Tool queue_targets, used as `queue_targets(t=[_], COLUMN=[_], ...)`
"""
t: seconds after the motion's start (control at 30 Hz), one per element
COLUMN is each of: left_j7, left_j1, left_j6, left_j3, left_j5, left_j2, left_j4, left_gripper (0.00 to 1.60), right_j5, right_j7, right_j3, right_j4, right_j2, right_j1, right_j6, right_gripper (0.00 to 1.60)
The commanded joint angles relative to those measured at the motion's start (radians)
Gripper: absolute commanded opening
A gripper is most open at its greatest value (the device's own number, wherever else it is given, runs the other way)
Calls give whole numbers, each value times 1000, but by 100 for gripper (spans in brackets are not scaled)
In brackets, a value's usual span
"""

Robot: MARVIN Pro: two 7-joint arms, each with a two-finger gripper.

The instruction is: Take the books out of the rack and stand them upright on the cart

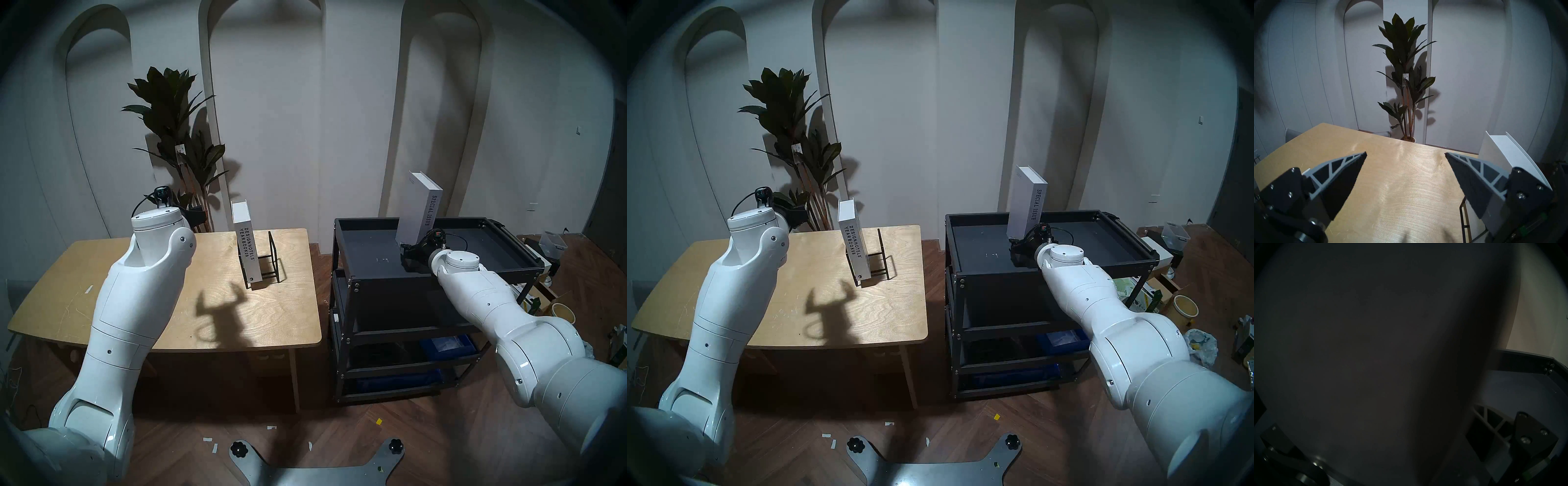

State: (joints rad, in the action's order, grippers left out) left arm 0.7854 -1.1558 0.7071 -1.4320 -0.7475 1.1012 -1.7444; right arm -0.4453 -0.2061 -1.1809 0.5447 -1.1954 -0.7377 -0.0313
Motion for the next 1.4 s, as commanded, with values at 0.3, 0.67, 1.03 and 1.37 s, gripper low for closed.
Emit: queue_targets(t=[0.3, 0.67, 1.03, 1.37], left_j7=[-23, -57, -83, -107], left_j1=[-10, -37, -51, -59], left_j6=[-12, -33, -39, -47], left_j3=[-1, -3, -1, -5], left_j5=[-6, -6, -5, -9], left_j2=[1, -3, -7, -7], left_j4=[6, 8, 12, 17], left_gripper=[160, 160, 160, 160], right_j5=[-14, -33, -34, -41], right_j7=[-39, -60, -48, -56], right_j3=[-8, -13, -36, -43], right_j4=[124, 109, 92, 98], right_j2=[-46, -56, -27, -26], right_j1=[99, 48, 97, 105], right_j6=[28, 18, 38, 37], right_gripper=[160, 160, 160, 160])
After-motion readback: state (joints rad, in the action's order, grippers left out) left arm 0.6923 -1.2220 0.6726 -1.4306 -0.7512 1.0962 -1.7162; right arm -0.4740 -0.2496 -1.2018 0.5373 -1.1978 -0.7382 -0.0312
